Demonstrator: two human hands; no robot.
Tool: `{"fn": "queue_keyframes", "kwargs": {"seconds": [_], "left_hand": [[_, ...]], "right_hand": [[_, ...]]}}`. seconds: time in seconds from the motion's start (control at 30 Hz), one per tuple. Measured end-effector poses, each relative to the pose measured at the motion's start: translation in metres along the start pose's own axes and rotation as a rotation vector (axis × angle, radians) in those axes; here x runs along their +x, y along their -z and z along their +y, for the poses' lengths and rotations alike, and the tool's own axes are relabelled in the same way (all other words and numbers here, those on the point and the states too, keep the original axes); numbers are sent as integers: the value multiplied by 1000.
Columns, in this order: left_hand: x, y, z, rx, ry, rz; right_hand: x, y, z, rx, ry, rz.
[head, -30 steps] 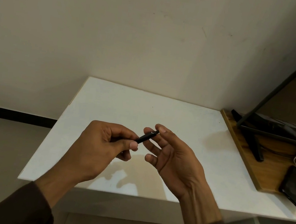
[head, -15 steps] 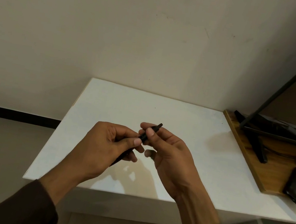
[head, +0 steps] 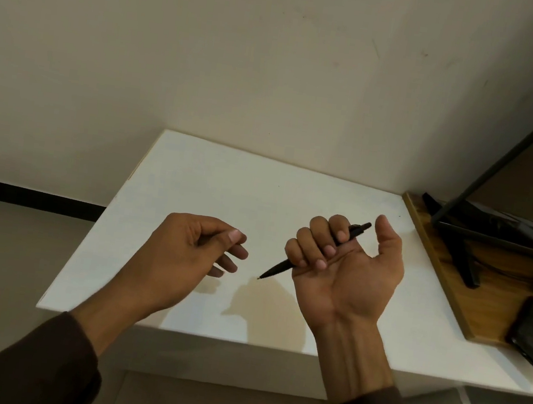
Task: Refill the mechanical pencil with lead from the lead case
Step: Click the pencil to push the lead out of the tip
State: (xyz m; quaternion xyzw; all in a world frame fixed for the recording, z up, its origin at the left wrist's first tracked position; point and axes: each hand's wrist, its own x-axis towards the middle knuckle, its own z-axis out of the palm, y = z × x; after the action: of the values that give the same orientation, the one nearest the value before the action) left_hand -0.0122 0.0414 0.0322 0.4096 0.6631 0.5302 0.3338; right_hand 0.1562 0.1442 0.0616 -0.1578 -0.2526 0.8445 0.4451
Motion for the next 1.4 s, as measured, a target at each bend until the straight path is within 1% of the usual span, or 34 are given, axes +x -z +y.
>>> {"fn": "queue_keyframes", "kwargs": {"seconds": [0.4,0.73,1.17,1.4], "left_hand": [[4,7,-4,-30,16,111],[4,7,-5,-20,15,115],[4,8,-4,-24,17,117],[4,8,-3,-26,12,118]], "right_hand": [[1,-3,-5,44,81,42],[1,-7,-7,51,93,75],[0,-8,-8,15,134,43],[-2,-11,-9,-50,167,27]]}}
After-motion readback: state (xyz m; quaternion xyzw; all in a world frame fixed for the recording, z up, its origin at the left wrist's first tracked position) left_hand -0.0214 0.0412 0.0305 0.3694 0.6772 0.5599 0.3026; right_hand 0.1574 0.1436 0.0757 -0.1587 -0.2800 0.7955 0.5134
